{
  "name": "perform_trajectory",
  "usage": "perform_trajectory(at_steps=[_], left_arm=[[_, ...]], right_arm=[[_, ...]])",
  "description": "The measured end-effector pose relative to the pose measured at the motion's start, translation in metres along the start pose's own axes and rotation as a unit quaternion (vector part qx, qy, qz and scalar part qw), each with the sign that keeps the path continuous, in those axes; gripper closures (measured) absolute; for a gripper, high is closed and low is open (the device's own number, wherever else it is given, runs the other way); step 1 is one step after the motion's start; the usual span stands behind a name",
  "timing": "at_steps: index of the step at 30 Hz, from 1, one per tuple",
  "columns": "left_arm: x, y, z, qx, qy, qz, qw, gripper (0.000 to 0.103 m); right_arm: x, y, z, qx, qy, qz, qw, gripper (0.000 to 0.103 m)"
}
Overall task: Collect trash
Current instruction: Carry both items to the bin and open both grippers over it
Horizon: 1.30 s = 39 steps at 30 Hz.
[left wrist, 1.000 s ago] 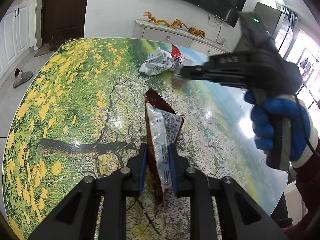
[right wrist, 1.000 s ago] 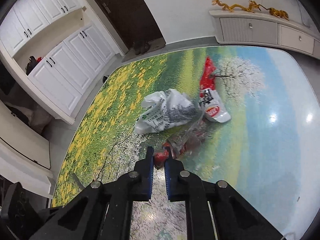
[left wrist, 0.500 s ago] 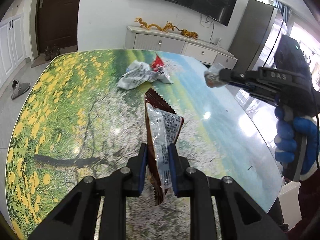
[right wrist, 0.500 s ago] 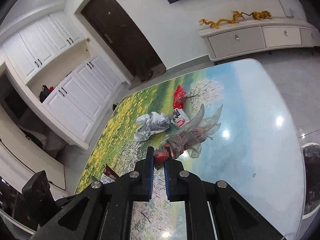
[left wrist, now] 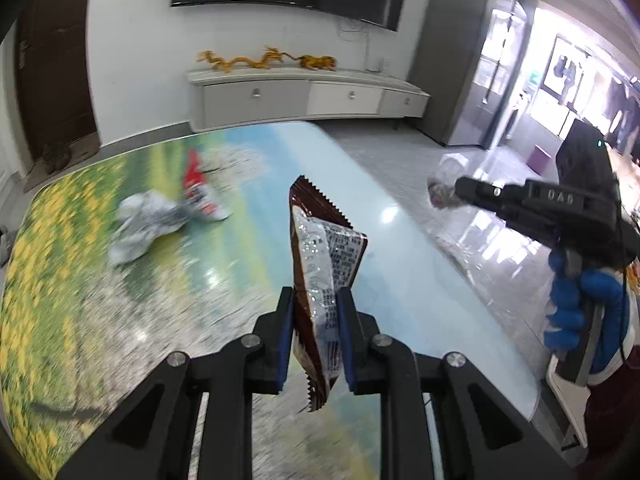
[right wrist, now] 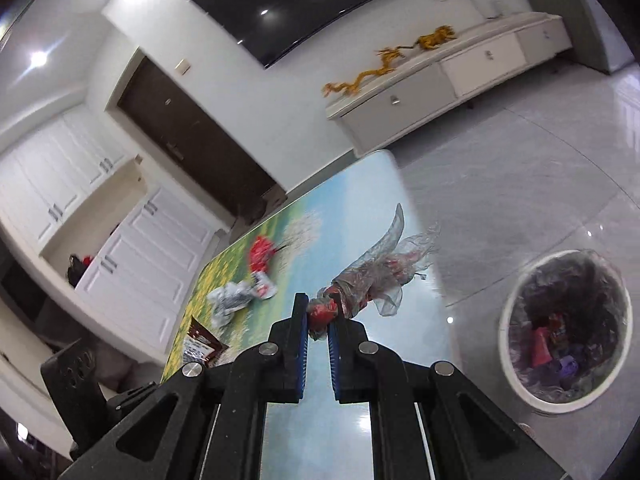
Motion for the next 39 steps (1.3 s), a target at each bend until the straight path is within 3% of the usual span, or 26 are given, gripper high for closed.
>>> perform_trajectory(at_steps=[11, 20, 31, 33, 36, 37, 39], left_arm=[[-0.061, 0.09, 0.12, 0.066, 0.1, -0.04, 0.992, 0.083], [-0.071, 0.177, 0.198, 0.089, 0.137, -0.107, 0.9807, 0.083], [-0.084, 0.25, 0.246, 0.107, 0.133, -0.169, 0.9707, 0.081], [-0.087, 0.258, 0.25, 0.111, 0.126, -0.175, 0.9701, 0.078], [-0.084, 0.264, 0.251, 0.117, 0.113, -0.186, 0.9691, 0.068], [-0.084, 0.266, 0.254, 0.121, 0.106, -0.19, 0.9684, 0.061], [-0.084, 0.267, 0.254, 0.125, 0.099, -0.192, 0.9683, 0.059]], right_arm=[[0.006, -0.04, 0.128, 0.059, 0.118, 0.027, 0.991, 0.094], [0.018, -0.034, 0.203, 0.092, 0.181, 0.014, 0.979, 0.094], [0.03, -0.018, 0.259, 0.131, 0.22, -0.017, 0.967, 0.091], [0.031, -0.018, 0.263, 0.138, 0.222, -0.019, 0.965, 0.09], [0.032, -0.021, 0.267, 0.146, 0.225, -0.019, 0.963, 0.077], [0.033, -0.021, 0.267, 0.149, 0.226, -0.018, 0.963, 0.075], [0.036, -0.024, 0.268, 0.15, 0.227, -0.018, 0.962, 0.074]])
Point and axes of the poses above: each gripper's, at about its wrist camera, not at the fingertips, and y roughly the way its jaws point, z to its right, x to its underside, the point moved 8 cm from there along y, roughly the way its jaws point
